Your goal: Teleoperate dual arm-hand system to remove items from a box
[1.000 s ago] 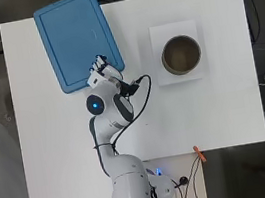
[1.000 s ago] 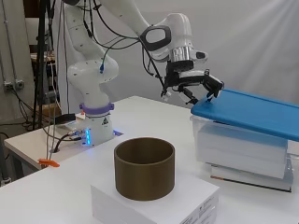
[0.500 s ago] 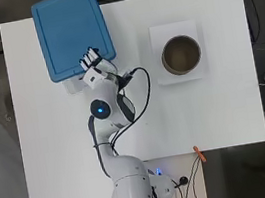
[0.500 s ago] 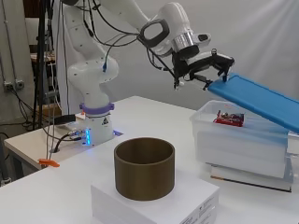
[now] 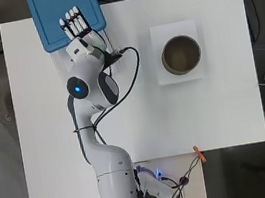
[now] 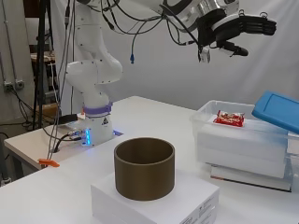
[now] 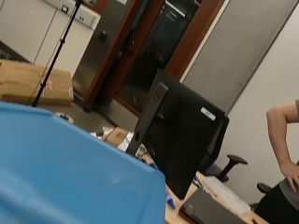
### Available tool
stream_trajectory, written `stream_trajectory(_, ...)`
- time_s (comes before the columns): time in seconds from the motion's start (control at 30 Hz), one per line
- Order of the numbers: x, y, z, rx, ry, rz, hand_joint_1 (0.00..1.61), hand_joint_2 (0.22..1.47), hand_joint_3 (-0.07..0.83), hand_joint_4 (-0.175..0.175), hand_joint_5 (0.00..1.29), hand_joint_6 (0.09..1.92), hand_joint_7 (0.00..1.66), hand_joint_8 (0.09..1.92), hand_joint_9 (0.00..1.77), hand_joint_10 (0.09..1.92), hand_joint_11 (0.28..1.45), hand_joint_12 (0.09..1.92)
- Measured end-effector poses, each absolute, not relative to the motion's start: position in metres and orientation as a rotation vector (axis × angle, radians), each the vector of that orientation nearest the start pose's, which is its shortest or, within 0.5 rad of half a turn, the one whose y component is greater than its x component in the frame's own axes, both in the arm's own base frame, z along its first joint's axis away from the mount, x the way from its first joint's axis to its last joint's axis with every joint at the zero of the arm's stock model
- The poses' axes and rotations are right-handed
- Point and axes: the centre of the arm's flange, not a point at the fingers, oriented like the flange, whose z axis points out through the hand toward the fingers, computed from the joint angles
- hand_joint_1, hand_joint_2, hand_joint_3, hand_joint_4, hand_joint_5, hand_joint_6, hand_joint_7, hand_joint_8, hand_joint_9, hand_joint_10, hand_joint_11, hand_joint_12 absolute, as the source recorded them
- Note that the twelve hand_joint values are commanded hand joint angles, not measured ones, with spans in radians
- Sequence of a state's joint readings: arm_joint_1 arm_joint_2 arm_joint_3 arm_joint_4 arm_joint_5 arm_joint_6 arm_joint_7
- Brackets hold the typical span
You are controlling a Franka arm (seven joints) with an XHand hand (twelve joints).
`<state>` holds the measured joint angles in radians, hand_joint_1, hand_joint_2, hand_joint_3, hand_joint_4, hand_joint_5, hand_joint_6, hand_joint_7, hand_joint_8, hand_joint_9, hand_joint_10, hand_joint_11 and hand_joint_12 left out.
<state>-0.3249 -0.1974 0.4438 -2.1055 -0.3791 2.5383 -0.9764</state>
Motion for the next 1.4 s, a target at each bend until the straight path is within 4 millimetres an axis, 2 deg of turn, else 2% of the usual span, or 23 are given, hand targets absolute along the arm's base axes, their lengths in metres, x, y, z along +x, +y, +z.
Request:
stream_trajectory(0.07,0.544,0.091,0.55,1.944,1.578,0.419,0.22,0.99,0.005,0.082,0.43,0.09,0.49,0.09,0.52,0.09,0.49,0.09)
stream_trajectory(0.17,0.555,0.094,0.508,2.033,1.607,0.264,0.2,0.98,0.0,0.108,0.43,0.09,0.46,0.09,0.5,0.09,0.49,0.09)
stream_trajectory(0.23,0.555,0.092,0.482,2.171,1.632,0.156,0.21,0.97,-0.006,0.112,0.42,0.09,0.44,0.09,0.5,0.09,0.48,0.09)
stream_trajectory(0.4,0.55,0.077,0.459,2.459,1.691,0.041,0.24,0.9,-0.022,0.096,0.36,0.09,0.4,0.09,0.49,0.09,0.44,0.09)
stream_trajectory(0.53,0.54,0.068,0.434,2.775,1.744,-0.058,0.27,0.84,-0.022,0.104,0.34,0.09,0.42,0.09,0.51,0.09,0.43,0.09)
stream_trajectory(0.63,0.524,0.093,0.436,2.907,1.849,-0.093,0.25,0.84,-0.005,0.111,0.35,0.09,0.47,0.09,0.56,0.09,0.46,0.09)
stream_trajectory(0.67,0.513,0.119,0.447,2.899,1.944,-0.093,0.22,0.84,-0.002,0.112,0.35,0.09,0.46,0.09,0.56,0.09,0.46,0.09)
stream_trajectory(0.73,0.495,0.164,0.455,2.832,2.082,-0.122,0.17,0.85,0.002,0.115,0.35,0.09,0.45,0.09,0.54,0.09,0.46,0.09)
stream_trajectory(0.8,0.48,0.199,0.45,2.77,2.142,-0.201,0.15,0.85,0.003,0.118,0.35,0.09,0.42,0.09,0.52,0.09,0.46,0.09)
stream_trajectory(0.87,0.475,0.211,0.436,2.749,2.134,-0.282,0.15,0.85,0.004,0.121,0.35,0.09,0.4,0.09,0.5,0.09,0.46,0.09)
stream_trajectory(0.9,0.477,0.206,0.426,2.757,2.082,-0.315,0.15,0.86,0.005,0.122,0.36,0.09,0.4,0.09,0.5,0.09,0.46,0.09)
stream_trajectory(0.97,0.486,0.181,0.418,2.791,1.943,-0.318,0.15,0.86,0.006,0.124,0.36,0.09,0.4,0.09,0.5,0.09,0.46,0.09)
stream_trajectory(1.03,0.496,0.144,0.426,2.826,1.782,-0.263,0.15,0.86,0.006,0.126,0.37,0.09,0.4,0.09,0.49,0.09,0.46,0.09)
stream_trajectory(1.1,0.501,0.105,0.45,2.829,1.617,-0.16,0.14,0.86,0.005,0.129,0.37,0.09,0.39,0.09,0.49,0.09,0.46,0.09)
stream_trajectory(1.17,0.497,0.097,0.47,2.793,1.561,-0.096,0.12,0.86,0.003,0.131,0.37,0.09,0.4,0.09,0.5,0.09,0.47,0.09)
stream_trajectory(1.2,0.496,0.097,0.473,2.774,1.555,-0.085,0.12,0.86,0.002,0.131,0.38,0.09,0.41,0.09,0.51,0.09,0.47,0.09)
stream_trajectory(1.4,0.502,0.089,0.45,2.733,1.536,-0.1,0.13,0.86,0.002,0.118,0.36,0.09,0.4,0.09,0.51,0.09,0.48,0.09)
